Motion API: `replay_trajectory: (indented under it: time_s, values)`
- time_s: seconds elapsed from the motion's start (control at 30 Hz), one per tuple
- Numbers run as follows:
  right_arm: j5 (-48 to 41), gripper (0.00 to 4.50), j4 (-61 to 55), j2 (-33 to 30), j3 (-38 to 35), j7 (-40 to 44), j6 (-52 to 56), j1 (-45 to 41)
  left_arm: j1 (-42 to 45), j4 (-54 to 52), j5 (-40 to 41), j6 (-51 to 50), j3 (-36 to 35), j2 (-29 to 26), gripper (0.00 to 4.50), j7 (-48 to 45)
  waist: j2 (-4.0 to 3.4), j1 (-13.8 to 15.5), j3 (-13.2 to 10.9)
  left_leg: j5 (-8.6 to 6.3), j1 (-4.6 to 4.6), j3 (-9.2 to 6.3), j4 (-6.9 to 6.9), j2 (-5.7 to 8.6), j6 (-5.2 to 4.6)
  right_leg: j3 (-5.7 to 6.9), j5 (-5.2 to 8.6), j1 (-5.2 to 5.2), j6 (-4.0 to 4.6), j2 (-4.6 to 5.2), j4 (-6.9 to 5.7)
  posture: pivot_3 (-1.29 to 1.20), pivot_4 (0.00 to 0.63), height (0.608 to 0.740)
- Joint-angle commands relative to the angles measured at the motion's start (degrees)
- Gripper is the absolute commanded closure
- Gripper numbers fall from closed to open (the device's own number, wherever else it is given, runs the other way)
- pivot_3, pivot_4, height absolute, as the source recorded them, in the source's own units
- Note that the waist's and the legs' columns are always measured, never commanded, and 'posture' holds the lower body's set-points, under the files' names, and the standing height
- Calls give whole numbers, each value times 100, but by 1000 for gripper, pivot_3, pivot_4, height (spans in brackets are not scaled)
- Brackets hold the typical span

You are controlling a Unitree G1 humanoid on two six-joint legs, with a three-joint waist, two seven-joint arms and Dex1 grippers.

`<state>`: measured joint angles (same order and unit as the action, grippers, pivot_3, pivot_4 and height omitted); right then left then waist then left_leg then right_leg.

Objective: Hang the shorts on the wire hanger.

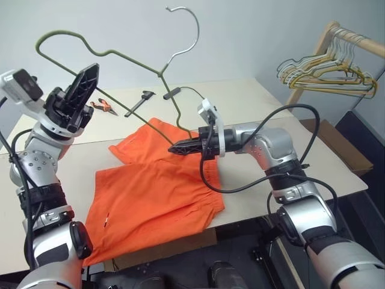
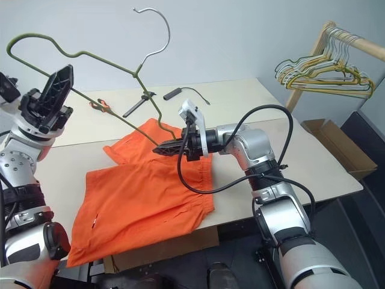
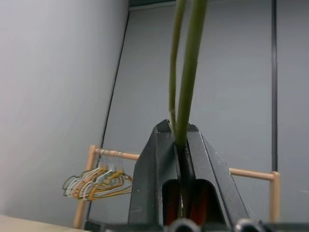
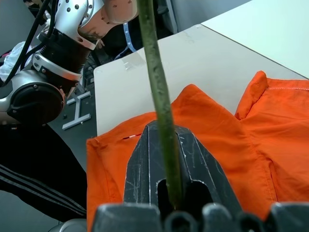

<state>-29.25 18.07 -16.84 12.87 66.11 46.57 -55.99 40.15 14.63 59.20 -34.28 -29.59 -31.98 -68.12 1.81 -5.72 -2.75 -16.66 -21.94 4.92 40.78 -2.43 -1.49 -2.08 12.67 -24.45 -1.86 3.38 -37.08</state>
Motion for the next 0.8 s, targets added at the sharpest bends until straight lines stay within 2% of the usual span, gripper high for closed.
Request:
replay_trajectory:
  time_s: [0.03,0.1,0.3,0.43,0.53,0.67,0.8]
  values:
    - [-62,4500,-113,-45,-296,-101,39,-132,-35,-264,-158,87,204,-24,3937,15,0,0,0,0,0,0,0,0,0,0,0,0,0,0,0,-45,0,740]
    - [-128,4500,-145,-35,-389,-163,95,-139,-90,-300,-273,134,299,-30,3401,38,0,1,0,0,0,0,0,0,0,0,0,0,0,0,0,-42,0,740]
    - [-401,4500,-463,-169,-881,-517,445,-74,-475,-416,-1059,200,873,-310,1354,164,-1,14,0,0,-4,0,0,1,0,2,0,-1,0,1,1,-41,0,740]
    - [-754,4500,-1155,-651,-1359,-872,1181,332,-984,-622,-1956,492,1418,-647,9,322,-2,27,0,-1,-4,1,-7,1,0,0,0,-4,0,2,3,-39,0,740]
    - [-1288,4500,-1778,-1229,-1920,-1142,2250,831,-1318,-996,-2635,941,1811,-965,9,279,-2,74,-1,-2,-10,1,-7,0,-2,7,0,-4,0,5,8,-43,0,740]
    - [-2069,4500,-2687,-1881,-2710,-1374,3378,1705,-1598,-1520,-2719,1112,1937,-1235,9,-31,-3,179,-2,-10,-13,14,-8,-5,-6,3,1,-10,1,5,40,-70,0,740]
    - [-2925,4500,-3443,-2780,-3285,-1577,4514,2767,-1697,-1851,-3256,1388,2391,-1682,9,-351,-15,190,4,-11,-6,40,-9,-5,-8,4,3,-6,4,2,42,-95,0,740]
